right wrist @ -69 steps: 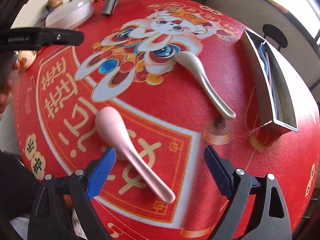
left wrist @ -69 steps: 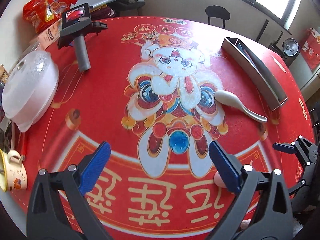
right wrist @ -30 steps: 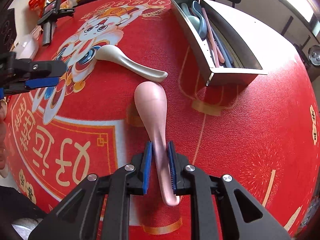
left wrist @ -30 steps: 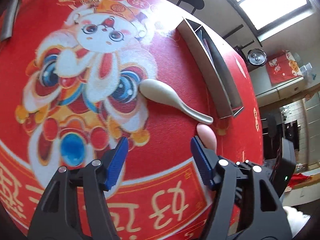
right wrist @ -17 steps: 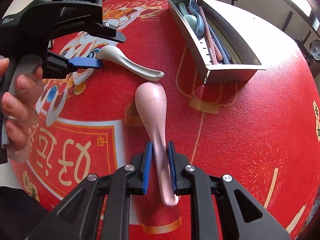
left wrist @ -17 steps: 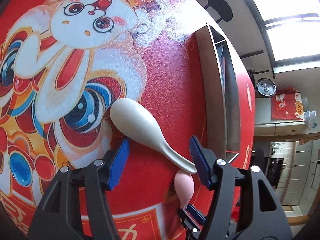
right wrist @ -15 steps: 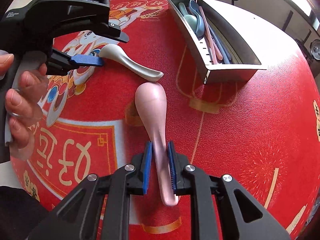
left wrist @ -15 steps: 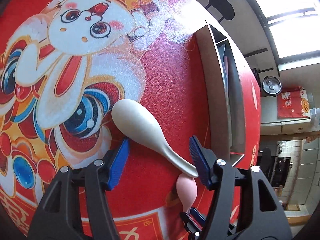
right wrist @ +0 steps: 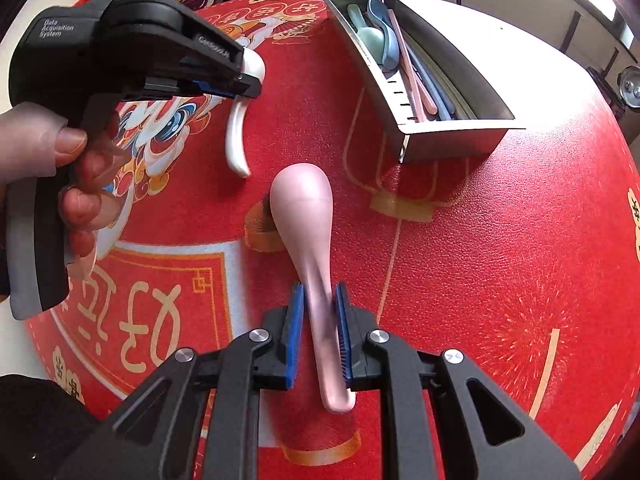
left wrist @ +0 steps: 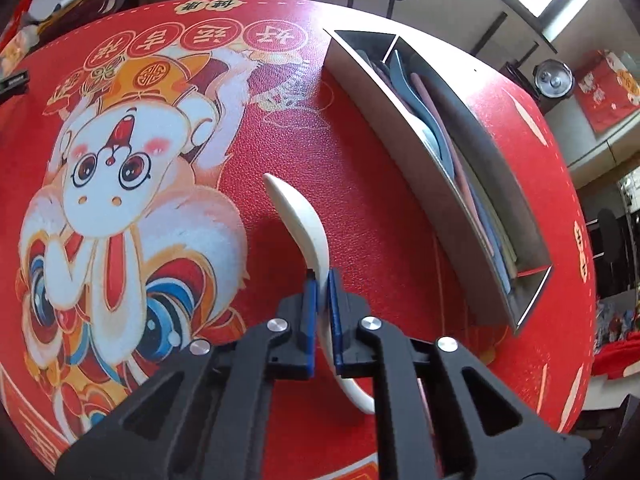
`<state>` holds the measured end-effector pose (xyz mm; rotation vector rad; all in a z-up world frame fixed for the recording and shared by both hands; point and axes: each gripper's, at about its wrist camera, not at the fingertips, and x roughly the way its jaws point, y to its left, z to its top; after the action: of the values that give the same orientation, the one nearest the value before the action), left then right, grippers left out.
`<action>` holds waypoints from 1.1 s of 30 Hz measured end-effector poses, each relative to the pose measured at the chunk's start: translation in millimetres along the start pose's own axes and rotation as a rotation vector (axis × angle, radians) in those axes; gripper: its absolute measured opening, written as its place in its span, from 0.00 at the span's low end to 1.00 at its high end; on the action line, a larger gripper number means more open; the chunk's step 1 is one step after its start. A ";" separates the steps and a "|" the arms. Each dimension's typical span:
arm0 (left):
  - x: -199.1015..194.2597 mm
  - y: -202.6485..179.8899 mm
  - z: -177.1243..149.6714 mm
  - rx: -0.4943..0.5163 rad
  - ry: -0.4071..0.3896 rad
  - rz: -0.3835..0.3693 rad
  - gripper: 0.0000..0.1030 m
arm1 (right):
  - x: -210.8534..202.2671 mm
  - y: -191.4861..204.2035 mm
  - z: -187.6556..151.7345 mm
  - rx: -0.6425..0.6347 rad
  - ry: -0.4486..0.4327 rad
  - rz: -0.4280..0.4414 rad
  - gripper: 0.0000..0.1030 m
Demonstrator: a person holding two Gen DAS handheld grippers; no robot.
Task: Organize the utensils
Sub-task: 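Grasp the pink spoon handle with the right tool while the left tool grasps the white spoon, then lift and carry the white and pink spoons toward the steel tray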
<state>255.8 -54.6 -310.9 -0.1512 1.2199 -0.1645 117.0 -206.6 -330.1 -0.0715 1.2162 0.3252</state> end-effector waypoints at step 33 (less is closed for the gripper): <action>-47.0 72.2 -130.0 0.133 0.020 -0.079 0.11 | 14.4 50.6 21.4 -0.268 -0.043 -0.282 0.34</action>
<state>120.9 22.2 -326.1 -0.0824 1.2195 -0.3157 126.6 -150.6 -330.0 -0.4609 1.0969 0.2388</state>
